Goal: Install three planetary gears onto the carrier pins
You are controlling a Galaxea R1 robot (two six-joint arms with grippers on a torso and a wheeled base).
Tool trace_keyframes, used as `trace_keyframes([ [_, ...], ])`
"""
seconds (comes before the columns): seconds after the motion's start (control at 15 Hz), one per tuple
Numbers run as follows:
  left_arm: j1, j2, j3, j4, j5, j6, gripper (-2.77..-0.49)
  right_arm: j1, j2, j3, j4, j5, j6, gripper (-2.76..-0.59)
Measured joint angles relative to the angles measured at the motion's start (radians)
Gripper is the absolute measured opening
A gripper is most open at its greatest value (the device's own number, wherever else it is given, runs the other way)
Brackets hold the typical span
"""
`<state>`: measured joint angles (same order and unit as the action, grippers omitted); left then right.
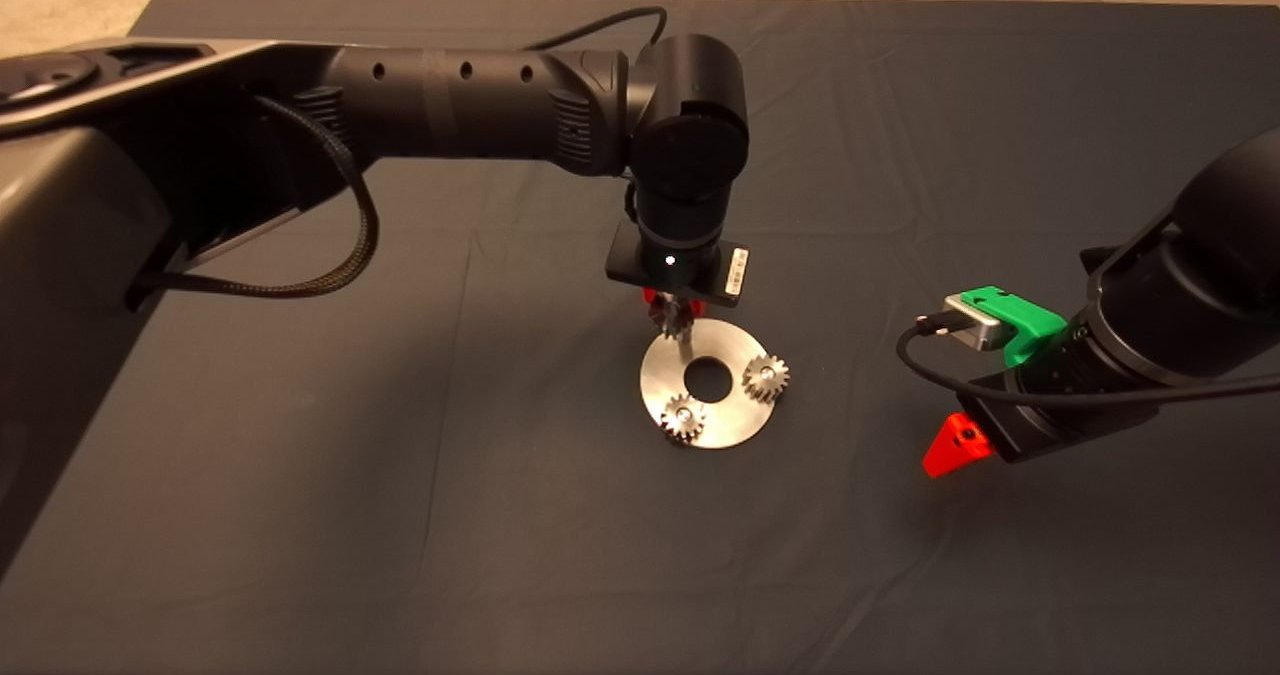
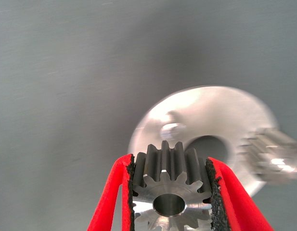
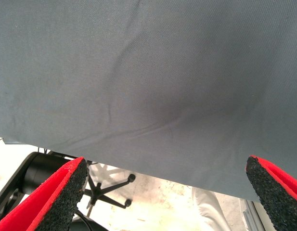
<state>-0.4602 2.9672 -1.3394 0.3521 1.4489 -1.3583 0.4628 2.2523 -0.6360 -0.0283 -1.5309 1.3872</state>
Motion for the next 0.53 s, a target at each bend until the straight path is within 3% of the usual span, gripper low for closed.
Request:
trace_keyframes([
  [0.07, 0.0, 0.0, 0.0, 0.0, -0.013, 0.0, -2.53, 0.0, 0.0, 0.0, 0.0, 0.0, 0.0, -0.89],
  [0.33, 0.006, 0.0, 0.0, 0.001, -0.014, 0.0, -2.53, 0.0, 0.0, 0.0, 0.0, 0.0, 0.0, -0.89],
  [0.53, 0.056, 0.0, -0.001, 0.0, -0.029, 0.0, -2.53, 0.0, 0.0, 0.0, 0.0, 0.0, 0.001, -0.89],
])
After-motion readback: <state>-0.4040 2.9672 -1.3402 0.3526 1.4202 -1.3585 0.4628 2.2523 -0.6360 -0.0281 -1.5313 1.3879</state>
